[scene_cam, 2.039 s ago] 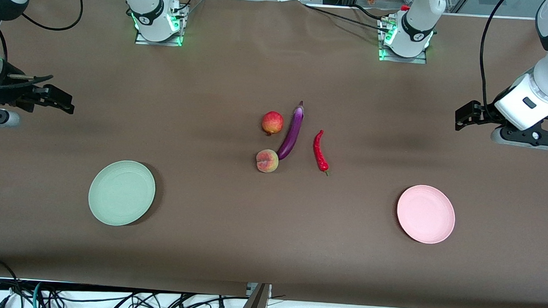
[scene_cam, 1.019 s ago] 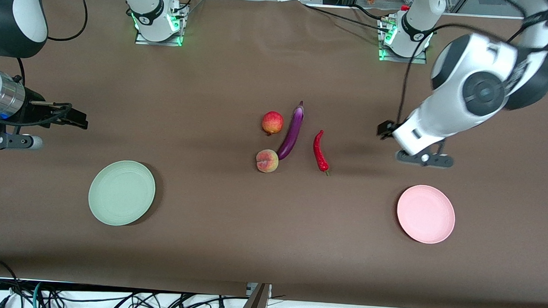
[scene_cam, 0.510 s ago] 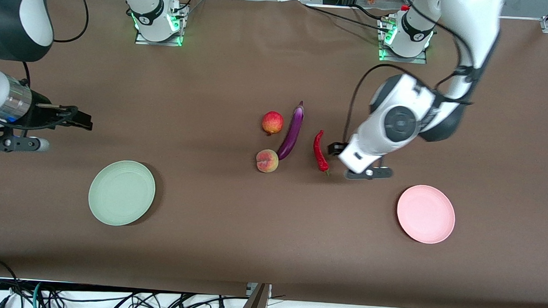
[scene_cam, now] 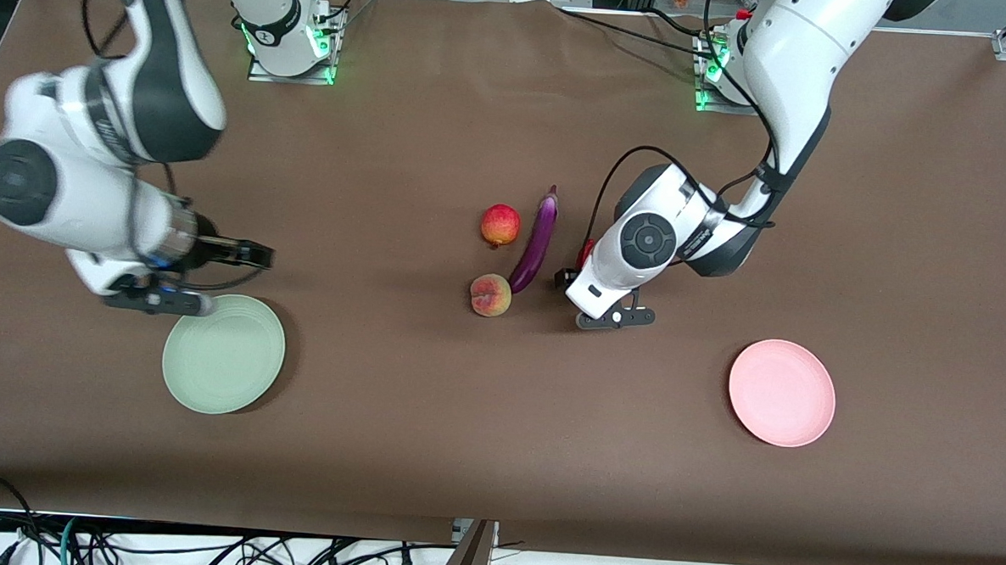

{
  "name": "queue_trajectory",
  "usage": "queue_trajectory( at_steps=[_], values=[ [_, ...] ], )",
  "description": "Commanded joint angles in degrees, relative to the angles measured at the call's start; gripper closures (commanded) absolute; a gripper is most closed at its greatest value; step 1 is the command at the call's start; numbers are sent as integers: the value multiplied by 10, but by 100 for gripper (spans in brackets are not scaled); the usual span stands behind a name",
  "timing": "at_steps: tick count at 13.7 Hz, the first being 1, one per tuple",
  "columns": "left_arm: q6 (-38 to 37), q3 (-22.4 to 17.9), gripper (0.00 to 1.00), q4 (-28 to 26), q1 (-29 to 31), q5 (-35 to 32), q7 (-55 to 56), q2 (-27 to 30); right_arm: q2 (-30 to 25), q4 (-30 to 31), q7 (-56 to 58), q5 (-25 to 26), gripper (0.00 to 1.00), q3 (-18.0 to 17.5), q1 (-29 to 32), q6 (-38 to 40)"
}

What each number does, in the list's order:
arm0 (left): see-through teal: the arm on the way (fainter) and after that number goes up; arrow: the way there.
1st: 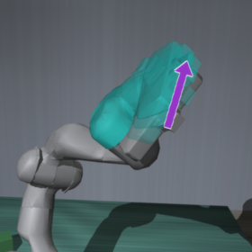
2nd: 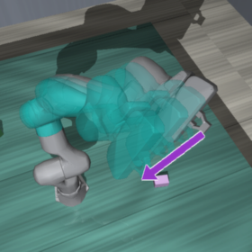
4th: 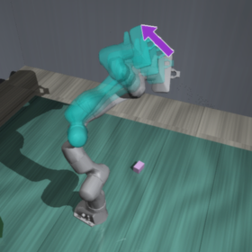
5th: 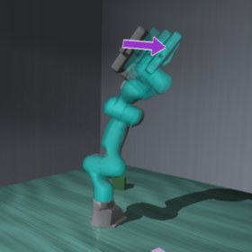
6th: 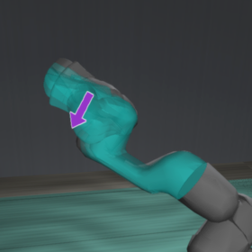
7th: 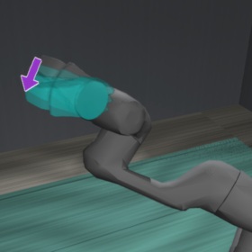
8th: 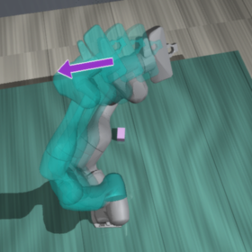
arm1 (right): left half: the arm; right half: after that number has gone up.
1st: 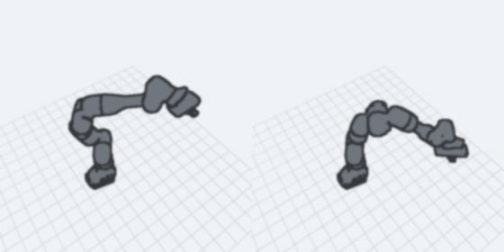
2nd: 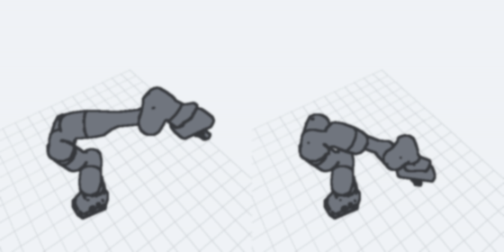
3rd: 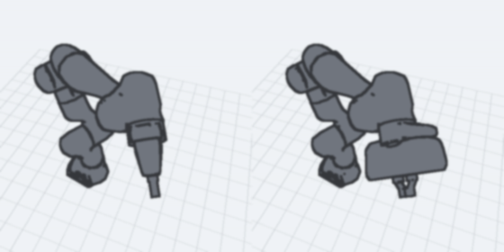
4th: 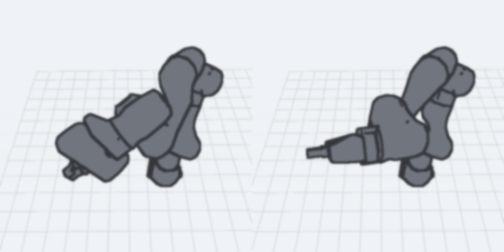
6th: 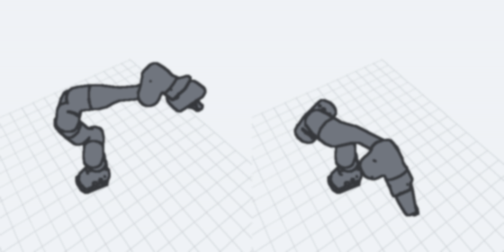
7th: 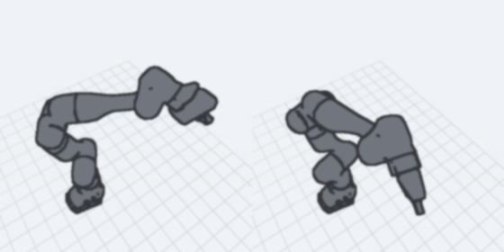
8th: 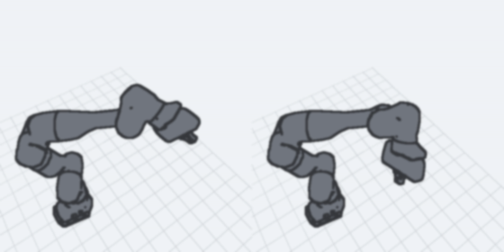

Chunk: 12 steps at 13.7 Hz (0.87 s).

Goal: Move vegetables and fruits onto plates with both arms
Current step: 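Grasp and lift the chili with the left gripper while the right gripper advances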

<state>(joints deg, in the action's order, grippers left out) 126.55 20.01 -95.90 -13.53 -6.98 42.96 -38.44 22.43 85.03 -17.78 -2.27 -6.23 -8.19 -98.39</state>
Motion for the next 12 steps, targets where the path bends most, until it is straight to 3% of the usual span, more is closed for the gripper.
queue_trajectory(
  at_steps=[1,2,3,4,8,11,12],
  values=[
    [29,-4,3,9,-19,-56,47,-26,21,-1,-13,-48,0,1,-5,-8],
    [32,-4,33,9,-20,-62,48,-27,32,3,-15,-65,0,1,-12,-14],
    [33,-4,51,8,-20,-62,48,-30,35,15,-27,-79,0,1,-24,-25],
    [33,-4,59,8,-20,-62,48,-35,35,28,-60,-91,0,1,-37,-40],
    [33,-4,64,7,-20,-62,48,-44,35,86,-176,-113,0,-2,-105,-130],
    [23,-3,91,5,-11,-62,42,-38,35,126,-227,-129,0,-27,-132,-197],
    [15,-3,91,7,-7,-62,41,-30,36,146,-248,-129,0,-38,-141,-231]
  ],
)
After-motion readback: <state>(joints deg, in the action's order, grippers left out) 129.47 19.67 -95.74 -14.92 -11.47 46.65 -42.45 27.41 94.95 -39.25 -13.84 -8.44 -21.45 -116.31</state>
